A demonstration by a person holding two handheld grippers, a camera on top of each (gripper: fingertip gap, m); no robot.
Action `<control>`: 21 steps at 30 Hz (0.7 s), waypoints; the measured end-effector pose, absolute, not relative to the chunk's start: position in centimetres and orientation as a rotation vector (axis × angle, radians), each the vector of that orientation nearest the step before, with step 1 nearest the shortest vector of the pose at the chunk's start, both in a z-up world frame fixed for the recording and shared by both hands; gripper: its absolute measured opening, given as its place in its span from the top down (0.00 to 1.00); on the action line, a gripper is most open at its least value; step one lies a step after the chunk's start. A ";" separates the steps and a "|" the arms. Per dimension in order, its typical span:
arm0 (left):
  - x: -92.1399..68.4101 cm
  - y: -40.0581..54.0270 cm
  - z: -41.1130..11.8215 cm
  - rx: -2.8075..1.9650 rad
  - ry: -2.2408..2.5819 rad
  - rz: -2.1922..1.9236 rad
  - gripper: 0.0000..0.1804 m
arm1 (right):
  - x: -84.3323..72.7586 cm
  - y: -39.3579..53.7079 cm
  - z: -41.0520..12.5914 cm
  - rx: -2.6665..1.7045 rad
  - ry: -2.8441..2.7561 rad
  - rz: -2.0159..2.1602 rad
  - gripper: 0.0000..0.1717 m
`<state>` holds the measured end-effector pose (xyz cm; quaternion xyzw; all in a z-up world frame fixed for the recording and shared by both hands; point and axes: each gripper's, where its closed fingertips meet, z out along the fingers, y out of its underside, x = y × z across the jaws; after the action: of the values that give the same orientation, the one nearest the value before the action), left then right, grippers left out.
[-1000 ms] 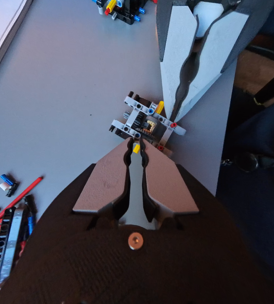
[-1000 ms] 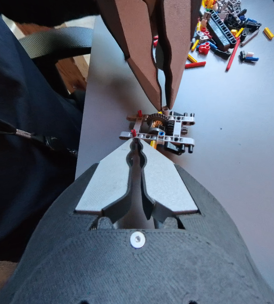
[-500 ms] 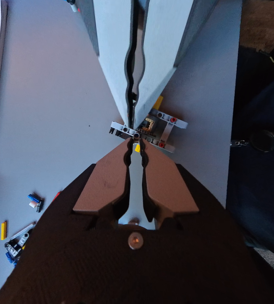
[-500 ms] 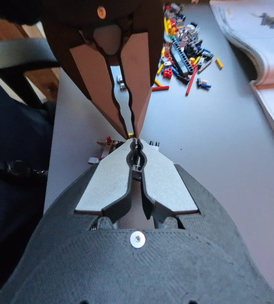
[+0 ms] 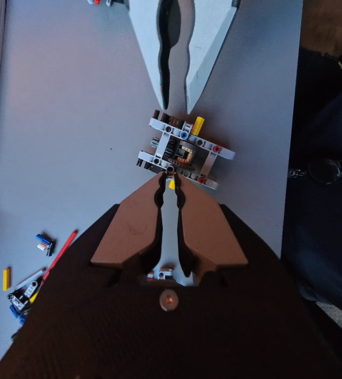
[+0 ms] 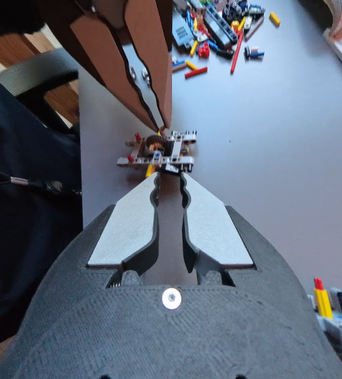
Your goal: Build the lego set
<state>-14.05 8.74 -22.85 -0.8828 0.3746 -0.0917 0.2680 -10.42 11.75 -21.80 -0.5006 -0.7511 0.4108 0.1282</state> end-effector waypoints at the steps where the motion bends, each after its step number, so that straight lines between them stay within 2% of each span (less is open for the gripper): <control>1: -14.1 8.7 -22.9 -2.381 0.997 -0.249 0.97 | -10.0 11.9 -22.2 -1.456 -2.196 1.160 0.92; 7: -13.8 8.2 -22.8 -2.388 0.984 -0.246 0.97 | -11.1 12.1 -24.0 -1.417 -2.279 0.983 1.00; 15: -14.0 7.8 -22.8 -2.413 0.995 -0.209 0.97 | -13.8 14.0 -24.5 -1.424 -2.205 0.895 1.00; 18: -14.0 7.8 -22.8 -2.417 0.983 -0.211 0.97 | -13.6 15.0 -22.9 -1.418 -2.125 0.867 0.99; 21: -13.9 7.8 -22.8 -2.414 0.991 -0.213 0.97 | -13.5 11.6 -19.8 -1.254 -2.147 1.052 0.99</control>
<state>-13.85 7.83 -22.78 -0.8906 0.3657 -0.0786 0.2586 -13.48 11.57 -19.80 -0.4533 -0.7758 0.3802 0.2192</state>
